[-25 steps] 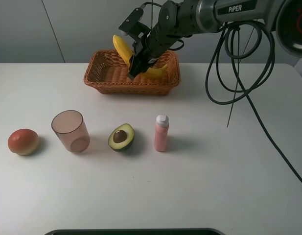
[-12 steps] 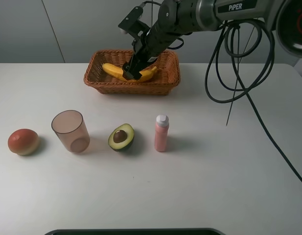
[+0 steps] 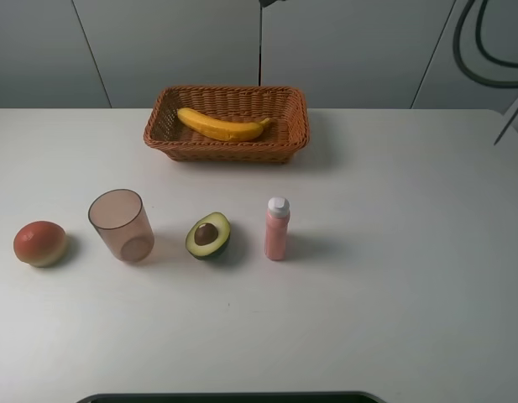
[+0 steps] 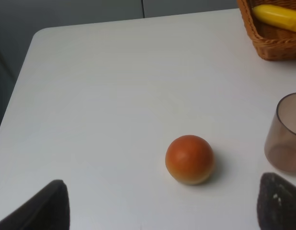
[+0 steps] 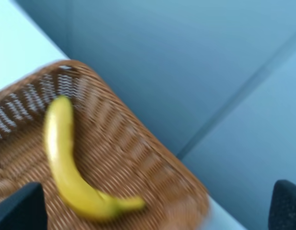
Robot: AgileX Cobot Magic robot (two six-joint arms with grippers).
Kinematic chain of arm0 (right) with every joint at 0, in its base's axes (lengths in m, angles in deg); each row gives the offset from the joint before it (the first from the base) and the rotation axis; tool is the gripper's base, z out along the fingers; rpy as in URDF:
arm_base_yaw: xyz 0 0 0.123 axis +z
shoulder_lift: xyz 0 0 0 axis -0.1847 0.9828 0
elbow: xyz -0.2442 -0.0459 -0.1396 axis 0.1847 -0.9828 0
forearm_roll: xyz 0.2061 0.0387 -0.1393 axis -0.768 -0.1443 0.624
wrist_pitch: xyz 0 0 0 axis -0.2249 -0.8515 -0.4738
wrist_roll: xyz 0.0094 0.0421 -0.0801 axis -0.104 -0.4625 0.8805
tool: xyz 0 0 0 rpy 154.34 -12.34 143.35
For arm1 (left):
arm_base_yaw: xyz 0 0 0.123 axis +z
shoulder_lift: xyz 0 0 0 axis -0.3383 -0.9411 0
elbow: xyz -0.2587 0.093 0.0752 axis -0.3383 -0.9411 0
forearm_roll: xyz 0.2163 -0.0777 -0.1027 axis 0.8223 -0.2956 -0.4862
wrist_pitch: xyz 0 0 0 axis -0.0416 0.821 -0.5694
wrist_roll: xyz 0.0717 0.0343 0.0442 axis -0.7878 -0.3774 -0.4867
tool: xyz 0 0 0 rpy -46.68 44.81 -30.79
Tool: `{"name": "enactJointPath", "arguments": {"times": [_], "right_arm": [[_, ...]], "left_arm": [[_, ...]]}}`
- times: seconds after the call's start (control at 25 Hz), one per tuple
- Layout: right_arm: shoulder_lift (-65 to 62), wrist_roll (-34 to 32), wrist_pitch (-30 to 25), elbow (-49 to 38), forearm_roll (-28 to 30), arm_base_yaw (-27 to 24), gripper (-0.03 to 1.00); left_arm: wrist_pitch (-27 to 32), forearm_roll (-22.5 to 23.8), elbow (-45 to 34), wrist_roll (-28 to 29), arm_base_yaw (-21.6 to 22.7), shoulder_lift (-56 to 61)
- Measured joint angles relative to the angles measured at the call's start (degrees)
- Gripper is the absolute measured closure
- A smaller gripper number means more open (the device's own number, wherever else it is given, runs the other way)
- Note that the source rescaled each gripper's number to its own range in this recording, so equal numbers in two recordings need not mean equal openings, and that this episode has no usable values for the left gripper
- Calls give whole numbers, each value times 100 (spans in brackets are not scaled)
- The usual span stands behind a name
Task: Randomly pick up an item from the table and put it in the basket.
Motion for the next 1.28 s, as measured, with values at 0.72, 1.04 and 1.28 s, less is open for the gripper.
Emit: {"name": "enactJointPath", "arguments": {"times": [0.72, 1.04, 1.28], "right_arm": [[-4417, -2876, -2677, -2063, 2076, -1819, -3], [-6832, -2925, -2410, -4845, 1827, -1880, -3], [-8339, -2625, -2242, -6167, 1339, -1880, -3]], "left_arm": [[0, 0, 0, -20, 0, 0], [0, 0, 0, -9, 0, 0], [0, 0, 0, -9, 0, 0]]}}
